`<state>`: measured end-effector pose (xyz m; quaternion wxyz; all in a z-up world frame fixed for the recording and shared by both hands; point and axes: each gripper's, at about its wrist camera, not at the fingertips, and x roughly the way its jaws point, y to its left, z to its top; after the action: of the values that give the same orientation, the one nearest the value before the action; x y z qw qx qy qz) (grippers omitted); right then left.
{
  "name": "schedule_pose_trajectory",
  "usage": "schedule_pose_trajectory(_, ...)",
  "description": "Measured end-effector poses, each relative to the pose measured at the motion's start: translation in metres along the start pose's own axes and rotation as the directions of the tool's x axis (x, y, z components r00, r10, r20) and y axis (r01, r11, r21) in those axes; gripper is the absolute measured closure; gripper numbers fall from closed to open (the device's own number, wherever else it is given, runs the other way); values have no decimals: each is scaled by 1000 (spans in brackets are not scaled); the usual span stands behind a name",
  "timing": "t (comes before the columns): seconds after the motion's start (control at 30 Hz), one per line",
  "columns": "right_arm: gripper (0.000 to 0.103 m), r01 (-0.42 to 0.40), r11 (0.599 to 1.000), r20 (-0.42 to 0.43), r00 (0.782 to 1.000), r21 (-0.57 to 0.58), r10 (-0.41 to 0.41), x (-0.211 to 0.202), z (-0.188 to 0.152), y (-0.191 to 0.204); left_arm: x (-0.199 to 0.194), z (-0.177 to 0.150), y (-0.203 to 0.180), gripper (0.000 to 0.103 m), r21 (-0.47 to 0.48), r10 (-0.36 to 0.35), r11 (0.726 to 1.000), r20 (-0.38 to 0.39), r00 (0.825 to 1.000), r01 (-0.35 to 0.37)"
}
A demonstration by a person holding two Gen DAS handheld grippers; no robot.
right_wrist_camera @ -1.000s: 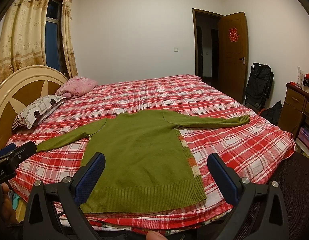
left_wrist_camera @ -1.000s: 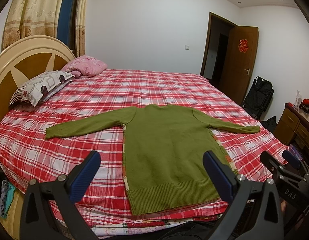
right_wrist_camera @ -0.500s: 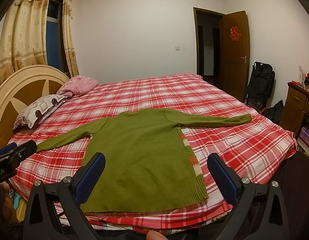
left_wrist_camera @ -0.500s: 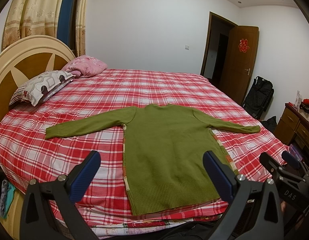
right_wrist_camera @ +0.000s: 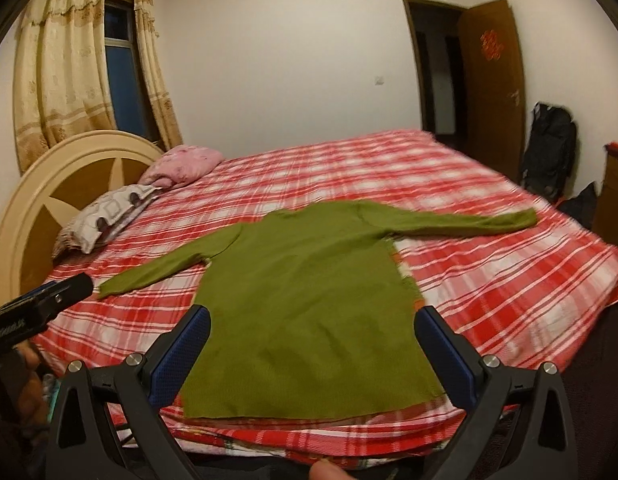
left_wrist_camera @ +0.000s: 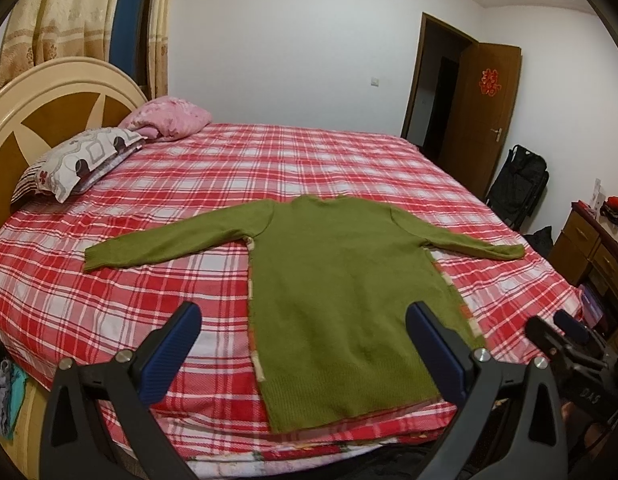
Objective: Fold small clothes
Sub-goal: 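Reach the right tool to a sweater sleeve cuff and grasp it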
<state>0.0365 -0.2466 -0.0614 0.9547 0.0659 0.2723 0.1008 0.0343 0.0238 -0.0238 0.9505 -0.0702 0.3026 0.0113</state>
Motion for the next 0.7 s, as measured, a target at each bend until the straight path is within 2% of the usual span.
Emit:
schedule_pose_trajectory(0.17,1,0,998,-4,1000,64,0,20,1,-28,24,10,23,0,-2,47,999,-3,999,-47)
schedule_pose_trajectory(0.4,2,81,982,-46,996,169,-74,68,15,-91,80,31,53,0,29,121,992,-23,992,-120)
schedule_pose_trajectory(0.53,24,152,965,-88,987,215,-136,99,28,-139,127,38,68,0,31,122,992,-52,991,-120)
schedule_pose_trajectory(0.6,32,182,952,-118,981,247,-156,117,35,-165,152,41,77,0,25,147,989,-72,986,-146)
schedule_pose_trajectory(0.67,46,209,932,-139,975,295,-175,134,45,-196,171,45,83,0,22,149,989,-73,986,-148)
schedule_pose_trajectory(0.7,47,229,922,-142,971,313,-194,139,49,-209,182,46,86,0,29,170,985,-67,983,-169)
